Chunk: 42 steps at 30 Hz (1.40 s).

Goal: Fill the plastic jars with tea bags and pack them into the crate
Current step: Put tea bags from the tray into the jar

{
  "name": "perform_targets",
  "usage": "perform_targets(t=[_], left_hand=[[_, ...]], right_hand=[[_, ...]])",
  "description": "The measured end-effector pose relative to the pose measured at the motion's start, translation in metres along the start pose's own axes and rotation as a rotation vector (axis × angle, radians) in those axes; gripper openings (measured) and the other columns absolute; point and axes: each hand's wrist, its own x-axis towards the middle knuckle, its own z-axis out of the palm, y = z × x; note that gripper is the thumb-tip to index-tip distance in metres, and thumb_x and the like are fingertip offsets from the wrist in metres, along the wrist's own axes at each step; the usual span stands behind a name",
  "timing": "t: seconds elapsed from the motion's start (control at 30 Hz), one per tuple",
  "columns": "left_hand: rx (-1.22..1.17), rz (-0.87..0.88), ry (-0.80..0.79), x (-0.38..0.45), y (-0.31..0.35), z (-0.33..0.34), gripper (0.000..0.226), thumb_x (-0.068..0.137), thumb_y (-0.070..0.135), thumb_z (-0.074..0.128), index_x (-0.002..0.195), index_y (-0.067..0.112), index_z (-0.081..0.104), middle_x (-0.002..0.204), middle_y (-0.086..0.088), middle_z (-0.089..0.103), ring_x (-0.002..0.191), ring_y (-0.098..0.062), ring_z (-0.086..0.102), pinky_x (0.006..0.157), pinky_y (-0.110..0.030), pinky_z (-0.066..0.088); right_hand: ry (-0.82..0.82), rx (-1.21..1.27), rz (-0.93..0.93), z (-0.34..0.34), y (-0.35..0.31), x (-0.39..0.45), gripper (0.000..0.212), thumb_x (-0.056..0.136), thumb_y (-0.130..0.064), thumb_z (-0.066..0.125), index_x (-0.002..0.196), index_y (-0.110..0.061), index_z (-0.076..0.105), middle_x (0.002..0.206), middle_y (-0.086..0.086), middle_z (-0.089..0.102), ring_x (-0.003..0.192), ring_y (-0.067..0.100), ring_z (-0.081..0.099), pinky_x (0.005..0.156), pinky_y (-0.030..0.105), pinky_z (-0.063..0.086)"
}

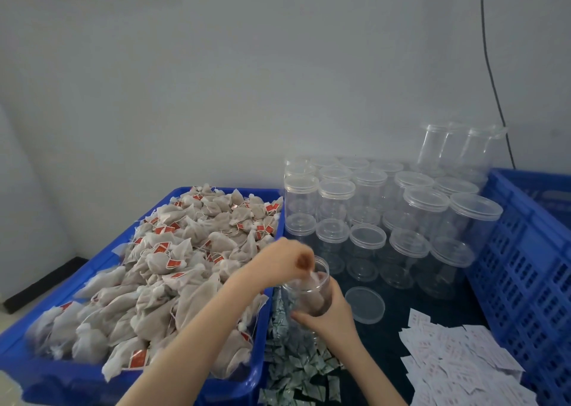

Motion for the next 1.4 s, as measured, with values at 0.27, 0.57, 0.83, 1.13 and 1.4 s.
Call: perform_targets(t=[0.27,0.57,0.83,1.13,1.4], left_hand=[[-0.232,-0.042,0.101,-0.014,-0.017,-0.027,0.017,0.09,0.017,0.062,0.092,0.033,0.067,0.083,0.021,0.066,0.076,0.007,0.063,0.076,-0.013,0.053],[0.391,-0.58,-0.053,-0.038,-0.065,-0.028,0.029,0.092,0.012,0.058,0.118,0.018,0.065,0.125,-0.006,0.058,0.106,-0.02,0.061,0.094,-0.035,0.051],[0.179,-0.418,0.33,-0.036,-0.043,-0.046,0.029,0.096,0.022,0.054,0.123,0.021,0.063,0.12,-0.002,0.066,0.094,-0.012,0.064,0.086,-0.023,0.047],[0.353,-0.099,0.148,-0.024,0.014,-0.04,0.029,0.095,0.016,0.054,0.12,0.026,0.065,0.106,0.002,0.069,0.088,-0.013,0.063,0.085,-0.026,0.052],[0.204,0.021,-0.211,-0.005,0.019,0.012,0.036,0.09,0.008,0.058,0.122,0.022,0.063,0.117,-0.001,0.065,0.1,-0.016,0.061,0.082,-0.025,0.049]], right_hand=[[-0.007,0.012,-0.005,-0.006,0.006,-0.006,0.087,0.042,-0.045,0.088,0.12,-0.038,0.051,0.113,-0.015,0.066,0.1,-0.005,0.063,0.081,0.018,0.054],[-0.042,0.02,-0.001,-0.001,0.009,-0.006,0.081,0.05,-0.031,0.092,0.12,-0.034,0.052,0.116,-0.013,0.065,0.1,-0.006,0.063,0.079,0.015,0.054],[-0.054,0.012,-0.004,0.006,0.009,-0.007,0.09,0.043,-0.043,0.087,0.125,-0.033,0.05,0.12,-0.015,0.063,0.104,-0.013,0.058,0.078,0.005,0.048],[-0.017,-0.048,-0.048,0.01,0.01,-0.007,0.084,0.048,-0.038,0.087,0.122,-0.046,0.048,0.117,-0.023,0.062,0.109,-0.005,0.059,0.086,0.016,0.052],[0.037,-0.028,-0.015,0.008,0.011,-0.01,0.091,0.041,-0.046,0.086,0.122,-0.048,0.045,0.113,-0.017,0.065,0.1,-0.007,0.062,0.079,0.018,0.054]])
